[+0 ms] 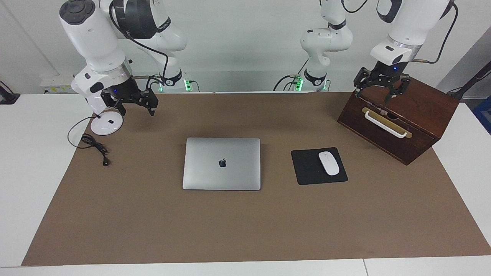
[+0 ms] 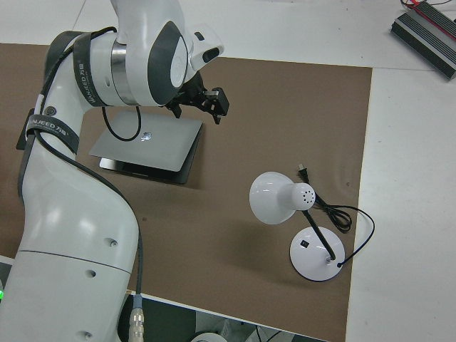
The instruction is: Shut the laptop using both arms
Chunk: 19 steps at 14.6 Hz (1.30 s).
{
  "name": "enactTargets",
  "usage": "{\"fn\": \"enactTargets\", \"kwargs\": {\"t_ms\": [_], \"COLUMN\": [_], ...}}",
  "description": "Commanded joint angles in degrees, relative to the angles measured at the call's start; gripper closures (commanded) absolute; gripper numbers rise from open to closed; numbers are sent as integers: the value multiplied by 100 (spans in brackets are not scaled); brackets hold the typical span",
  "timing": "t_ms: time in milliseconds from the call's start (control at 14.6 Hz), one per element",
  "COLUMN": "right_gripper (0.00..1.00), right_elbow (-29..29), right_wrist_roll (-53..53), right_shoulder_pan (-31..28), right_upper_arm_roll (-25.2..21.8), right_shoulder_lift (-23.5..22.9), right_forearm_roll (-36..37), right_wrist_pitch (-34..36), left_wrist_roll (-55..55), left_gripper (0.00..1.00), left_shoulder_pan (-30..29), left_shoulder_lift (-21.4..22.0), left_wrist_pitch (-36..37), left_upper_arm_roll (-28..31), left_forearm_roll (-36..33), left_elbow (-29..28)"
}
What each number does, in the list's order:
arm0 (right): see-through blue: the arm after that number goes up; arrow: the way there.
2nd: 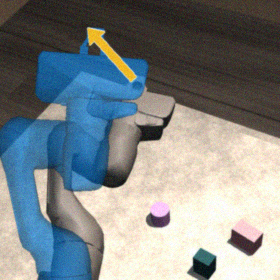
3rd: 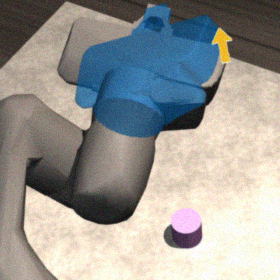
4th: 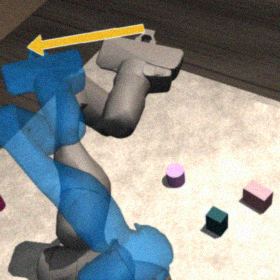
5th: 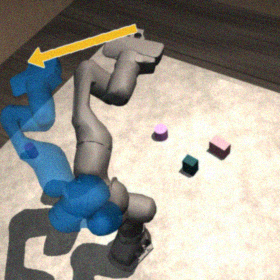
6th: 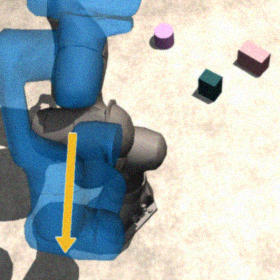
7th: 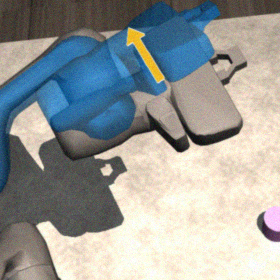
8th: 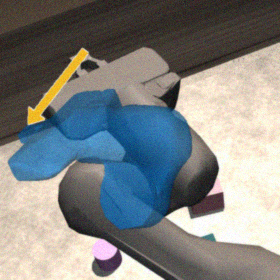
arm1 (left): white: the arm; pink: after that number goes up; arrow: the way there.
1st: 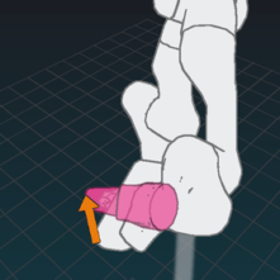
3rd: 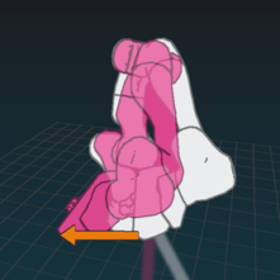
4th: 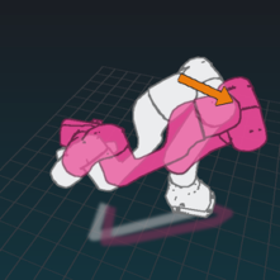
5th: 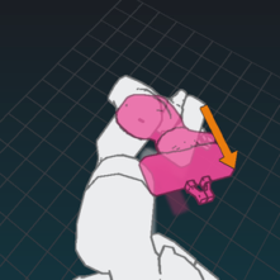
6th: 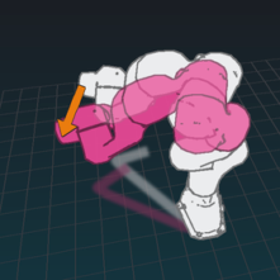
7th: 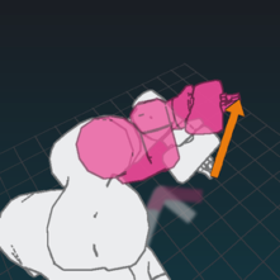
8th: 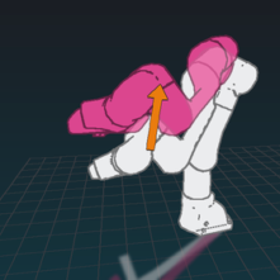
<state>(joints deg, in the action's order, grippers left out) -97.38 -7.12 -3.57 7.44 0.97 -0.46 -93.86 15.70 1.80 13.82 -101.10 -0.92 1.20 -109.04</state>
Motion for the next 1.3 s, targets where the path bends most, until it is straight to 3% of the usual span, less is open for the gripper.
{"fn": "enactTargets", "kwargs": {"t_ms": [0,206,412,892,1235], "right_gripper": [0,0,0,0,0], "right_elbow": [149,149,149,149,149], "right_wrist_roll": [149,158,149,149,149], "right_shoulder_pan": [-21,-21,-21,-21,-13], "right_upper_arm_roll": [-6,-6,-6,3,12], "right_shoulder_lift": [-61,-53,-61,-61,-61], "right_forearm_roll": [29,29,29,29,29], "right_wrist_pitch": [166,166,158,166,149], "left_wrist_roll": [-460,-594,-594,-821,-823], "left_gripper": [0,0,0,0,0], "left_shoulder_pan": [-74,-83,-92,-224,-215], "left_shoulder_lift": [-10,-159,-774,-951,-1188], "left_wrist_pitch": [20,221,775,934,1576], "left_upper_arm_roll": [-66,-58,-58,-58,-66], "left_forearm_roll": [-102,-50,-41,-50,-32], "left_elbow": [67,321,1190,1218,1755]}}
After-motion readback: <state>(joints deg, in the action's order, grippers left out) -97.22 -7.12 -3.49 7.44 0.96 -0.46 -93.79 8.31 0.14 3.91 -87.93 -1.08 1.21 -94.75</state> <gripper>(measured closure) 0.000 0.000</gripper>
